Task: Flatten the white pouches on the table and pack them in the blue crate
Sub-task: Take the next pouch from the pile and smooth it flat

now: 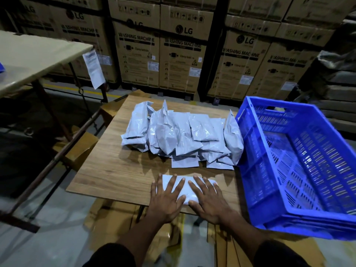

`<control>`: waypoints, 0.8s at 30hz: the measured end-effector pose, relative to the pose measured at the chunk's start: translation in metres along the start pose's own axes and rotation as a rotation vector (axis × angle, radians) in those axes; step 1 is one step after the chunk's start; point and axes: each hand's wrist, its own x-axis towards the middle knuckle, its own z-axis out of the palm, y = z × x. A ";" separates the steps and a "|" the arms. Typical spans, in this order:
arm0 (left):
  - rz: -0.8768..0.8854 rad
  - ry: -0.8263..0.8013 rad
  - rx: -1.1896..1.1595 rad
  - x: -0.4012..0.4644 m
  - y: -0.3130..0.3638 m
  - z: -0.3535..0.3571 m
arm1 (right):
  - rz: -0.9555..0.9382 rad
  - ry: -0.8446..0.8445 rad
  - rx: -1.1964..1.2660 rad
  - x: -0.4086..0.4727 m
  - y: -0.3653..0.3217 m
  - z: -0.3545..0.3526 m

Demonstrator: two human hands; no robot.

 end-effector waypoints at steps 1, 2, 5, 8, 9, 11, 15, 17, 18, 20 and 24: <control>-0.004 -0.011 0.004 0.000 0.000 -0.001 | -0.003 -0.046 0.002 0.000 0.000 -0.003; -0.002 -0.018 0.008 0.001 -0.002 0.000 | -0.012 -0.080 -0.001 0.001 -0.001 -0.007; -0.043 -0.057 0.019 0.006 -0.008 0.005 | -0.047 -0.120 -0.062 0.000 -0.001 -0.024; 0.000 -0.083 0.078 0.009 -0.010 0.000 | -0.037 -0.074 -0.135 -0.008 -0.002 -0.032; 0.038 -0.075 0.095 0.010 -0.009 -0.003 | -0.029 -0.068 -0.126 -0.010 -0.003 -0.033; 0.081 -0.065 0.096 0.007 -0.007 -0.011 | -0.013 -0.066 -0.077 -0.012 -0.004 -0.039; 0.051 -0.093 0.205 0.009 -0.007 -0.018 | 0.019 -0.046 0.010 -0.014 -0.006 -0.046; 0.037 -0.107 0.202 0.012 -0.007 -0.026 | -0.067 0.058 -0.052 -0.023 -0.011 -0.046; 0.037 -0.108 0.203 0.014 -0.006 -0.029 | -0.162 0.106 -0.137 -0.029 -0.013 -0.046; 0.058 -0.072 0.208 0.018 -0.003 -0.038 | -0.384 0.118 -0.340 -0.037 -0.019 -0.047; 0.140 -0.060 0.203 0.025 0.001 -0.054 | -0.407 -0.057 -0.453 -0.026 -0.011 -0.048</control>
